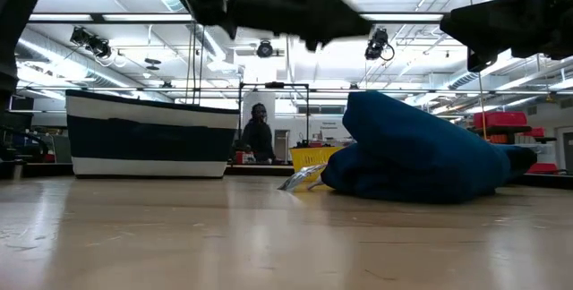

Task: Pick & place medical supplies in basket/bin
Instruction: Put the dark blue patient gown into the blue bin

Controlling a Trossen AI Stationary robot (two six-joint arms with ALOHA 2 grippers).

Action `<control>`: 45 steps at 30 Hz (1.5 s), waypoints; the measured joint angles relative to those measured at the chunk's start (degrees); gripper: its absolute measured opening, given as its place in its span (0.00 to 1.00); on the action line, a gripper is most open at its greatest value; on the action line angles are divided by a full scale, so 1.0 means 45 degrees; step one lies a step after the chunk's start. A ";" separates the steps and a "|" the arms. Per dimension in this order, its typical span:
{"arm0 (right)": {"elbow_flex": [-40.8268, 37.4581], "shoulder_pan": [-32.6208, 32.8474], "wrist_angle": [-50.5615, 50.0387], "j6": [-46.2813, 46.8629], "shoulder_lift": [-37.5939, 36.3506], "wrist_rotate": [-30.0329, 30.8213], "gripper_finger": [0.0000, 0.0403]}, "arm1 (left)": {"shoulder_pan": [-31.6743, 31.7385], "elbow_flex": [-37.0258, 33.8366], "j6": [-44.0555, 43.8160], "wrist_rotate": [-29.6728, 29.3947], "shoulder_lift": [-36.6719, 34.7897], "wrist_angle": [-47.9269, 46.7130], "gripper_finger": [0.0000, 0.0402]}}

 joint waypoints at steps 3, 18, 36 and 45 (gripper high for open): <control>0.0000 0.0005 -0.0024 0.0000 0.0000 -0.0022 0.26 | -0.0734 -0.0001 0.0632 -0.0105 -0.0287 0.0444 0.45; 0.0000 0.0006 -0.0164 0.0005 -0.0001 -0.0636 0.26 | -0.1143 -0.2916 0.0368 0.0180 -0.4882 0.0893 0.34; 0.2029 0.0000 -0.4343 -0.0432 0.0118 0.0446 0.26 | -0.2539 -1.1238 -0.2227 -0.1328 -1.3748 -0.2465 0.34; 0.7124 0.0098 -1.1479 -0.0215 0.3125 0.0924 0.40 | -0.2766 -1.1346 -0.2094 -0.1898 -1.4299 -0.4460 0.34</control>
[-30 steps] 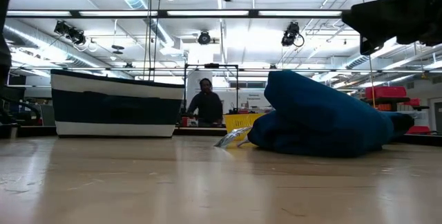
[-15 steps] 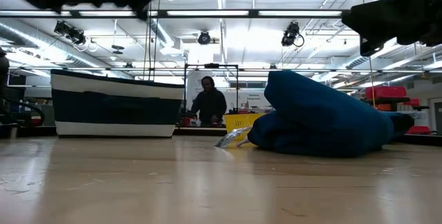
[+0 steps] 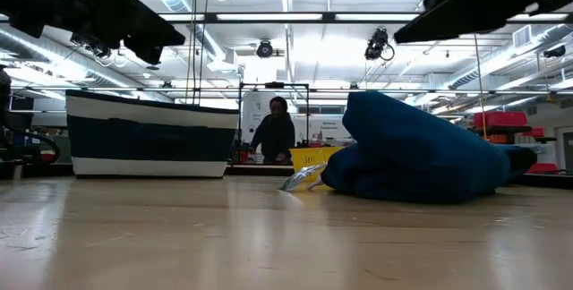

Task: Pick & place medical supplies in basket/bin
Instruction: Put the dark blue patient gown into the blue bin

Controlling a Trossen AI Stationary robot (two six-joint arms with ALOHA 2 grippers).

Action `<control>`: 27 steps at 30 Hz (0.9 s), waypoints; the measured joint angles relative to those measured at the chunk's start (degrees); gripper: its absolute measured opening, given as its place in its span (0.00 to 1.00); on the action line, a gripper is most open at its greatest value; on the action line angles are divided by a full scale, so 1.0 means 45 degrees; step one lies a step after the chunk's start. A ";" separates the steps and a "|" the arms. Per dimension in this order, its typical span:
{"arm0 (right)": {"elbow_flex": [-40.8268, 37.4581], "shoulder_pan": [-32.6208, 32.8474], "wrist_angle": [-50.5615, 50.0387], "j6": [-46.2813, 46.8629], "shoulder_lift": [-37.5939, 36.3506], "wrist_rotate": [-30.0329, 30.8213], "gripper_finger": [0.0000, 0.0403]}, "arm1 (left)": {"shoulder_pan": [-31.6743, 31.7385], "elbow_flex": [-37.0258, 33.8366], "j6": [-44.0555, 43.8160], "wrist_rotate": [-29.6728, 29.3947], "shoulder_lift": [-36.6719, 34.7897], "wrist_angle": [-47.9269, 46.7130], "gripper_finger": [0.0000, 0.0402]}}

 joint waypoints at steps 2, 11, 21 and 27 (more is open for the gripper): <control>0.1118 0.0014 -0.1163 0.0217 0.0973 -0.0011 0.47 | -0.0010 0.0000 0.0000 0.0195 0.0005 -0.0030 0.34; 0.6828 0.0009 -0.8632 0.1745 0.5096 -0.0824 0.67 | 0.0005 0.0000 0.0078 0.0342 0.0010 -0.0592 0.34; 0.9118 -0.0200 -1.2878 0.1876 0.7553 -0.2498 0.66 | 0.0000 0.0000 0.0573 0.0347 0.0019 -0.0679 0.34; 0.8329 -0.0641 -1.2338 0.1993 0.7580 -0.2947 0.66 | 0.0000 0.0000 0.0572 0.0817 0.0019 -0.0678 0.34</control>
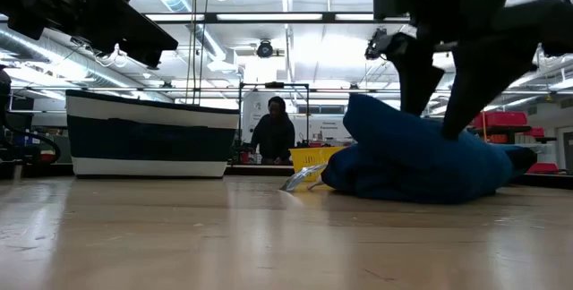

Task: Pick & place medical supplies in basket/bin
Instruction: Put the dark blue patient gown into the blue bin

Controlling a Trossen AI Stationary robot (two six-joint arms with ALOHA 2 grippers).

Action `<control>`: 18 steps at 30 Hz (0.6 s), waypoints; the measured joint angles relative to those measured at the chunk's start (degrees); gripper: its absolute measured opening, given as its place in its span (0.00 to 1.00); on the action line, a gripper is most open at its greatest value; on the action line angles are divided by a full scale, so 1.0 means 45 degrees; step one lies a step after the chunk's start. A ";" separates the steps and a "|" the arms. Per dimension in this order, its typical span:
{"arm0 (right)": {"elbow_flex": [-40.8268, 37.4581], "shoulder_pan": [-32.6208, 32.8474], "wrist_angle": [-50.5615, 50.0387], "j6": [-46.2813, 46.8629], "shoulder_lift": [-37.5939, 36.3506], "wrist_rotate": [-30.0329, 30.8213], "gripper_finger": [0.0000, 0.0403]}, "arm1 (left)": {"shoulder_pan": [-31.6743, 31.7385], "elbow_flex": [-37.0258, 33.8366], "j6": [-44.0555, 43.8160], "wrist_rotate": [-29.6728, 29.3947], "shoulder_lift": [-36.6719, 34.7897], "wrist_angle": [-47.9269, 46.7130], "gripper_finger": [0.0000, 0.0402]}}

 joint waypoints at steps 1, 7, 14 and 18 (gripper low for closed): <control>-0.0154 -0.0034 0.0171 -0.0001 -0.0004 -0.0070 0.66 | 0.0000 0.0000 -0.0002 0.0087 0.0000 0.0003 0.34; -0.1169 0.0030 0.1990 0.0000 0.0312 -0.0630 0.66 | 0.0000 0.0000 0.0051 0.0188 0.0000 0.0040 0.34; -0.1026 0.0444 0.3161 -0.0239 0.1144 -0.1218 0.66 | 0.0005 0.0000 0.0171 0.0190 0.0000 0.0199 0.34; -0.0725 0.0581 0.4210 -0.0631 0.1273 -0.2314 0.63 | 0.0006 0.0000 0.0250 0.0170 0.0000 0.0242 0.34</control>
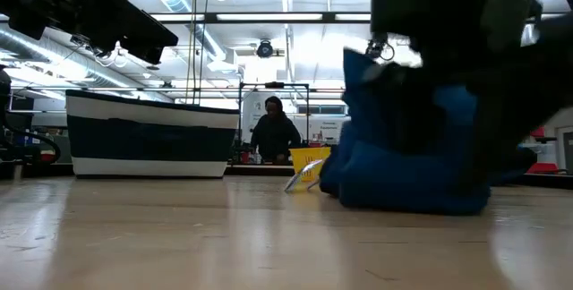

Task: Pick & place medical supplies in basket/bin
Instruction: Put the dark blue patient gown into the blue bin

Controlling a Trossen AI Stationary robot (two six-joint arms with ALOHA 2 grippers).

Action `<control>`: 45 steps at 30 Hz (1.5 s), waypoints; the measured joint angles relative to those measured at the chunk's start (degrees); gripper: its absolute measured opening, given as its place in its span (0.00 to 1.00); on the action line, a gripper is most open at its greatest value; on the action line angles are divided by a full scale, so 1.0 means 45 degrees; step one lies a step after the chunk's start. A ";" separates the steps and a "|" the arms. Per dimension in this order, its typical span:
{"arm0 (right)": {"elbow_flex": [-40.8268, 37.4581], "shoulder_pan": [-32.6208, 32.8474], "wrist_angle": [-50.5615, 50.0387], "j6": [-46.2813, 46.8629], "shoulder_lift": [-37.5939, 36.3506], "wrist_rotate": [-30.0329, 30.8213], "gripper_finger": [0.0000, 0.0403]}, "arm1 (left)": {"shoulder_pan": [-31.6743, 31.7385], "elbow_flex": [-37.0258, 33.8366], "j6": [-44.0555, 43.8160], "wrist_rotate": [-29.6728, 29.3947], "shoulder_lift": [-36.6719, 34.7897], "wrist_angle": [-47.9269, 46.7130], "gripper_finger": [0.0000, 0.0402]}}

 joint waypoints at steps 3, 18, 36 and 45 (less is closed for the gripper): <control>0.0509 0.0000 0.0696 -0.0298 -0.0005 -0.0449 0.60 | 0.0004 0.0000 0.0031 -0.0010 0.0000 0.0055 0.34; 0.3768 -0.0039 0.0489 -0.2358 -0.0029 0.1425 0.54 | 0.0004 0.0000 0.0106 -0.0034 0.0000 0.0092 0.34; 0.4300 0.0166 -0.4496 0.2859 -0.0054 -0.0440 0.54 | 0.0004 0.0005 0.0169 0.0010 0.0000 -0.0112 0.34; 0.2406 0.0160 -0.1491 0.3190 -0.0054 -0.1370 0.54 | 0.0004 0.0005 0.0189 0.0012 0.0000 -0.0112 0.34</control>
